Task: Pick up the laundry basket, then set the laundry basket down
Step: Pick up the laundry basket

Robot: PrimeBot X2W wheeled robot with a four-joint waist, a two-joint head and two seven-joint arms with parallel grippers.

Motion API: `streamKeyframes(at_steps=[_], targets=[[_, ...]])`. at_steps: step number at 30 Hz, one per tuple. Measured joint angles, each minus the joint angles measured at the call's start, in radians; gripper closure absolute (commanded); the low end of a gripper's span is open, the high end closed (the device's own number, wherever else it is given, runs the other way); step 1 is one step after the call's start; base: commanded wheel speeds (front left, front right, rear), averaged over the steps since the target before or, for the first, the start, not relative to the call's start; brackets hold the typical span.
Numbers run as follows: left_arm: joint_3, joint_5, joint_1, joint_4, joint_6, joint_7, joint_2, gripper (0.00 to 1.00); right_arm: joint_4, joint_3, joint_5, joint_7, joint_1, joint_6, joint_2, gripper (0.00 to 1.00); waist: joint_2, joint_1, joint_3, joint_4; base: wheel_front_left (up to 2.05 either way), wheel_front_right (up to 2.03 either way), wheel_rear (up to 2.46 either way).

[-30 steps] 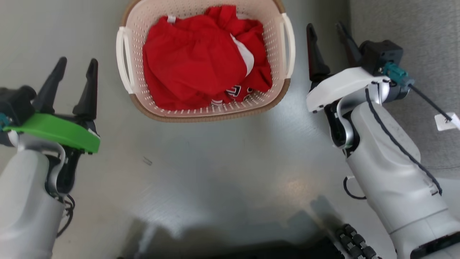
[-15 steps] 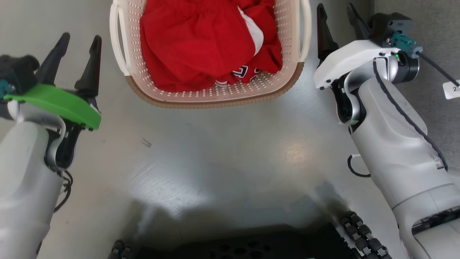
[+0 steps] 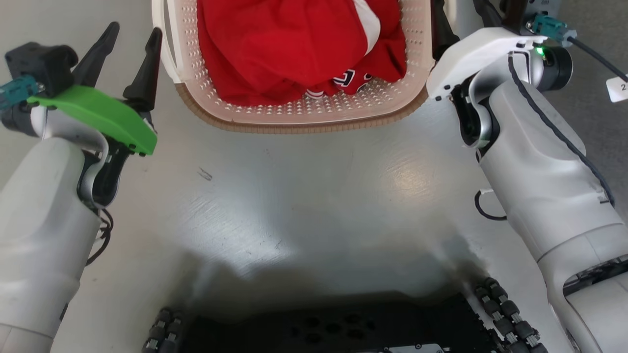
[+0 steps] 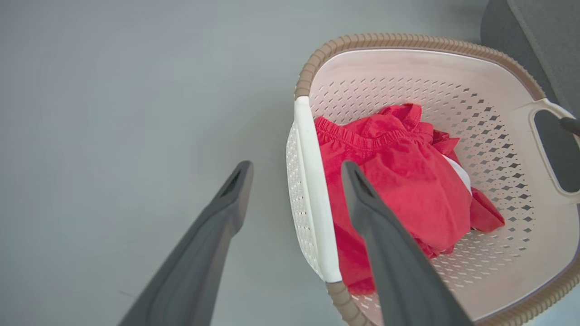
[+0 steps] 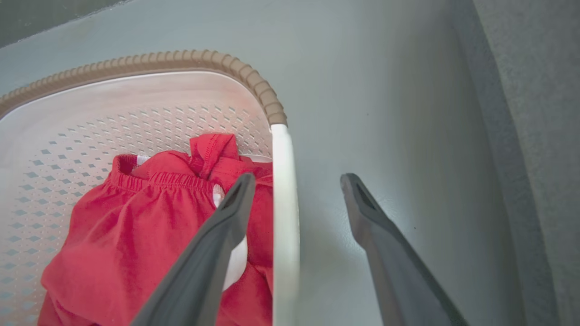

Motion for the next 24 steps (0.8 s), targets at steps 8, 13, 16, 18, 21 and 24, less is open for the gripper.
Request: streamKeyframes(at_steps=[8,13,16,18,21,24], targets=[[-0.059,-0.031,-0.052,0.030,0.000,0.017,-0.007,0.00,0.038,0.040,0.036,0.000,-0.037,0.000,-0.002,0.00,0.0000,-0.0001,0.039,0.008,0.00,0.00,0.00],[-0.094,-0.054,-0.085,0.054,0.000,0.035,-0.007,0.00,0.052,0.064,0.060,-0.001,-0.063,0.000,-0.002,0.00,0.0000,-0.0001,0.061,0.008,0.00,0.00,0.00],[-0.114,-0.072,-0.100,0.070,0.000,0.054,-0.007,0.00,0.061,0.078,0.079,-0.002,-0.074,0.000,-0.002,0.00,0.0000,0.0000,0.073,0.005,0.00,0.00,0.00],[-0.124,-0.084,-0.109,0.088,0.000,0.069,-0.007,0.00,0.065,0.090,0.089,-0.008,-0.077,0.000,-0.002,0.00,0.0000,0.0000,0.079,0.003,0.00,0.00,0.00],[-0.144,-0.089,-0.120,0.103,0.000,0.079,-0.010,0.00,0.076,0.103,0.099,-0.010,-0.087,0.000,-0.002,0.00,0.0000,0.0000,0.086,-0.002,0.00,0.00,0.00],[-0.154,-0.098,-0.131,0.116,0.000,0.088,-0.018,0.00,0.084,0.109,0.105,-0.010,-0.090,0.000,-0.003,0.00,0.0000,-0.0001,0.088,-0.002,0.00,0.00,0.00]])
